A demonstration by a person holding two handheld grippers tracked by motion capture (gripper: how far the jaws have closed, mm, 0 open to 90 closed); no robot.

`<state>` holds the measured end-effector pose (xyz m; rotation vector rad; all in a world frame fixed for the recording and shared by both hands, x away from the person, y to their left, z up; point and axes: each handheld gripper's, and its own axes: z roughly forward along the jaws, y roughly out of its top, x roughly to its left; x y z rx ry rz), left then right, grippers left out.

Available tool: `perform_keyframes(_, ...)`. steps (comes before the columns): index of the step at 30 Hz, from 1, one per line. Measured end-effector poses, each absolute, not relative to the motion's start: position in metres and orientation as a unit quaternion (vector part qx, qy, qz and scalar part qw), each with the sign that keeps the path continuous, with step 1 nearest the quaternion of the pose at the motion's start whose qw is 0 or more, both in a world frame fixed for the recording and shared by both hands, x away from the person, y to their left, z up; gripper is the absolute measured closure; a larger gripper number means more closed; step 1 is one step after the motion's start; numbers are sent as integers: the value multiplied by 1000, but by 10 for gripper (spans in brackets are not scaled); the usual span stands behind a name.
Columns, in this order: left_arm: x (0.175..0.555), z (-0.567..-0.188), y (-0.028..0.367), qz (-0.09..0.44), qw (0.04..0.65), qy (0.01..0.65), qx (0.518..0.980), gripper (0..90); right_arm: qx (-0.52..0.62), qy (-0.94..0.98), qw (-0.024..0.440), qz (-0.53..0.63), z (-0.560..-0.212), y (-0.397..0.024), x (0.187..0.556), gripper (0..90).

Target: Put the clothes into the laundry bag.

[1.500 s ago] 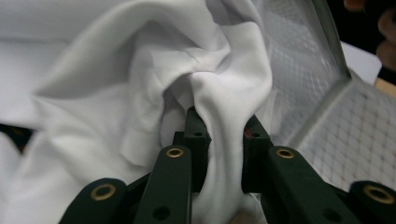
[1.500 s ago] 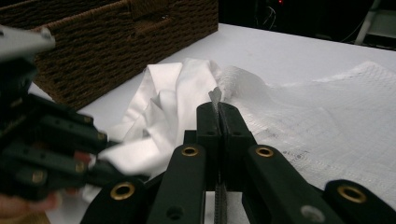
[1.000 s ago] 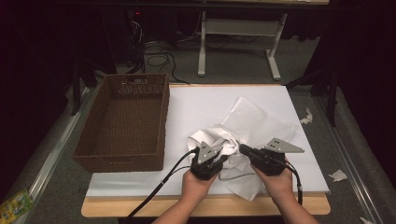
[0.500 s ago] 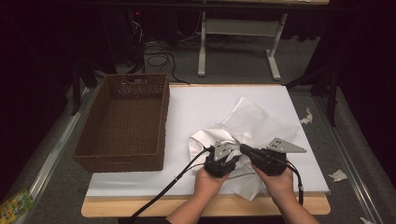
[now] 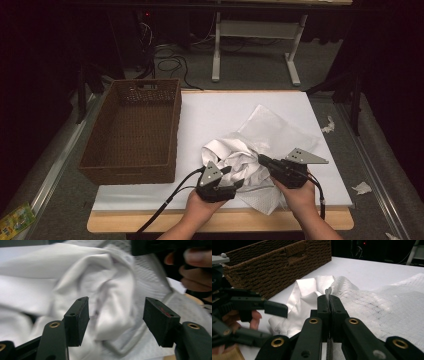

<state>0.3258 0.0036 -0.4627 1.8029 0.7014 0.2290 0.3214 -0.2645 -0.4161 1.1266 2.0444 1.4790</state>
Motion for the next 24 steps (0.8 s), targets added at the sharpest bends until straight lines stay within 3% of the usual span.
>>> perform_keyframes(4, 339, -465, 14, 113, 554, 332, 755, 356, 404, 726, 189, 523, -416, -263, 320, 890)
perform_keyframes(9, 351, -474, 12, 123, 527, 352, 764, 261, 404, 727, 189, 522, -417, -264, 321, 890)
perform_keyframes(12, 360, -478, 9, 111, 518, 366, 765, 269, 404, 729, 189, 520, -418, -264, 321, 889)
perform_keyframes(17, 363, -476, 2, 102, 506, 345, 784, 630, 403, 728, 190, 520, -417, -265, 321, 890)
perform_keyframes(19, 363, -475, -2, 101, 500, 342, 789, 736, 403, 729, 190, 520, -418, -265, 321, 890)
perform_keyframes(21, 361, -473, -6, 102, 495, 335, 795, 826, 402, 730, 190, 519, -418, -264, 321, 890)
perform_keyframes(24, 356, -468, -14, 100, 502, 325, 795, 871, 403, 730, 190, 518, -418, -263, 321, 890)
